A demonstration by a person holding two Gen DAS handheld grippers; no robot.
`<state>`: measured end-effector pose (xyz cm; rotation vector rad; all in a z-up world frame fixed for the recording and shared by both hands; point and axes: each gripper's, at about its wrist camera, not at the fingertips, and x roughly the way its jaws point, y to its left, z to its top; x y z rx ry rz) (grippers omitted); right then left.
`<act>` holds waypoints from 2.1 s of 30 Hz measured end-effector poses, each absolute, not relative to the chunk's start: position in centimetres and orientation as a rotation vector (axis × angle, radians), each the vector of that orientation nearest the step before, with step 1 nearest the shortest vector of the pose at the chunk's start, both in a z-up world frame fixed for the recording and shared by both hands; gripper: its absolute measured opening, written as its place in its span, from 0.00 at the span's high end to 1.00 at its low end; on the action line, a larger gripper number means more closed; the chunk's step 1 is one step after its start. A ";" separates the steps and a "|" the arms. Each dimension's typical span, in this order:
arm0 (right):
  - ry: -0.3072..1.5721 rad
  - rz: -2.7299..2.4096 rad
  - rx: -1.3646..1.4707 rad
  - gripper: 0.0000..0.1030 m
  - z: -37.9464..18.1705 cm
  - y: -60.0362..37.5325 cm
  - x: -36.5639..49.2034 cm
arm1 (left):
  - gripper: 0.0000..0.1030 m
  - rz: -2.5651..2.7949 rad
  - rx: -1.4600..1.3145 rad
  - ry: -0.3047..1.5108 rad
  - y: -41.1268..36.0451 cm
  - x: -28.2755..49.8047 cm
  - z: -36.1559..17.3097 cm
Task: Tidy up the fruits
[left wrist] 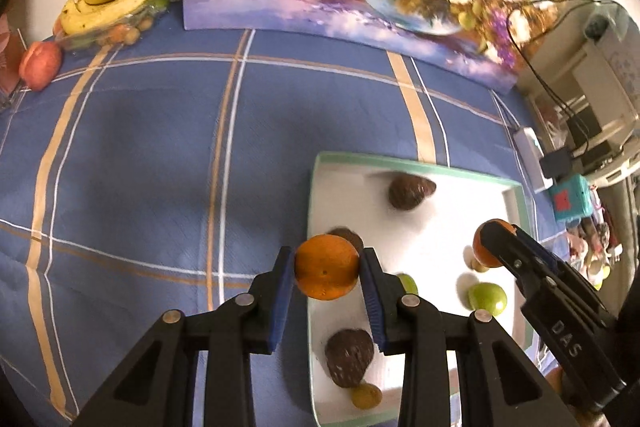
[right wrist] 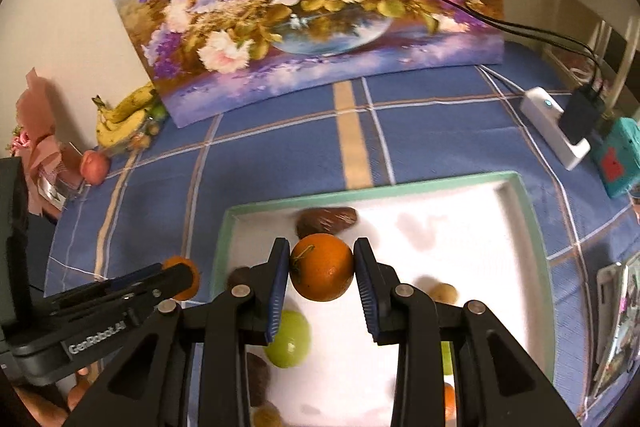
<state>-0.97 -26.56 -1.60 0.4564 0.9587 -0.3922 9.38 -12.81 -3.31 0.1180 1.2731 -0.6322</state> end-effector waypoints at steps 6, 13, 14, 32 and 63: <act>1.042 -0.416 0.467 0.67 -3.7 -27.1 -2.0 | 0.66 -0.644 0.160 1.324 -13.5 7.7 -5.1; 1.130 -0.427 0.478 0.67 -6.3 -26.9 -2.6 | 0.66 -0.632 0.226 1.362 -14.5 6.7 -6.9; 1.141 -0.430 0.479 0.67 -6.6 -26.9 -2.7 | 0.66 -0.630 0.228 1.365 -14.5 6.6 -7.1; 1.168 -0.441 0.487 0.66 -7.4 -26.5 -3.8 | 0.52 -0.642 0.226 1.336 -13.6 5.8 -5.3; 1.058 -0.445 0.375 0.26 -4.5 -19.6 -10.0 | 0.00 -0.323 0.345 1.180 -2.9 1.5 -4.1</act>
